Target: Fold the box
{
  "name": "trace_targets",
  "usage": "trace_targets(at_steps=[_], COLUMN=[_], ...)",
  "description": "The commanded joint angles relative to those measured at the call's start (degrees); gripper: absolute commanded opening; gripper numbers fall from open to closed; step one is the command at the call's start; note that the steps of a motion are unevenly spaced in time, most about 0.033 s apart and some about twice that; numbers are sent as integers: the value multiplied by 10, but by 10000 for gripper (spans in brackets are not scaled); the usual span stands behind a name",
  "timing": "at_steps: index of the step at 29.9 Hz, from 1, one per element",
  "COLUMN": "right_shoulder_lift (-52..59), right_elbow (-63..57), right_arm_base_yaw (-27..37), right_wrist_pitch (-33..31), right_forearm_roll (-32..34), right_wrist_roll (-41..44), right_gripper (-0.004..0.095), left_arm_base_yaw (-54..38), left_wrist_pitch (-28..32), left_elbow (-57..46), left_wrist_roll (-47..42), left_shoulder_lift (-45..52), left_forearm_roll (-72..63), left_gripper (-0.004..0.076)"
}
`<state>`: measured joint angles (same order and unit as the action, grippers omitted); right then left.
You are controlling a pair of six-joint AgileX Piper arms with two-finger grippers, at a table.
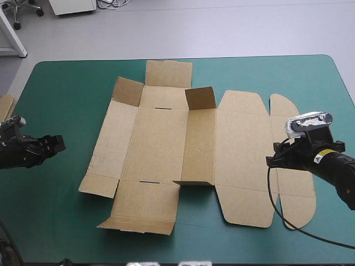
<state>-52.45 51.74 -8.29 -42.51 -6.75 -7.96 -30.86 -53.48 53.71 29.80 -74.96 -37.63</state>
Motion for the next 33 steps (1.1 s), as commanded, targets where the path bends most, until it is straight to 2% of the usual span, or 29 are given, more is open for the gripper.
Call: trace_targets(at_steps=[1, 4, 8, 11, 18, 27, 33], right_shoulder_lift=[4, 4, 4, 4, 4, 4, 4], right_elbow=[22, 22, 22, 22, 22, 22, 22], right_arm_base_yaw=[-1, -1, -1, -1, -1, -1, -1], right_wrist_pitch=[29, 28, 28, 28, 29, 32, 32], right_forearm_roll=[-7, -29, -51, -51, -51, -51, -51], right_wrist_roll=[-8, -23, -37, -45, -49, -49, -49], right_gripper=[524, 524, 527, 527, 527, 525, 525], left_arm_base_yaw=[-5, -5, -5, -5, 7, 87, 106], left_wrist_pitch=[4, 17, -34, -53, -67, -59, -65], left_elbow=[1, -16, -37, -43, -43, -43, -43], left_wrist_roll=[31, 37, 118, 157, 157, 164, 164], left_shoulder_lift=[-11, -43, -87, -106, -142, -175, -193], left_forearm_roll=[-58, -81, -187, -212, -188, -173, -167], left_gripper=[388, 388, 388, 388, 388, 388, 388])
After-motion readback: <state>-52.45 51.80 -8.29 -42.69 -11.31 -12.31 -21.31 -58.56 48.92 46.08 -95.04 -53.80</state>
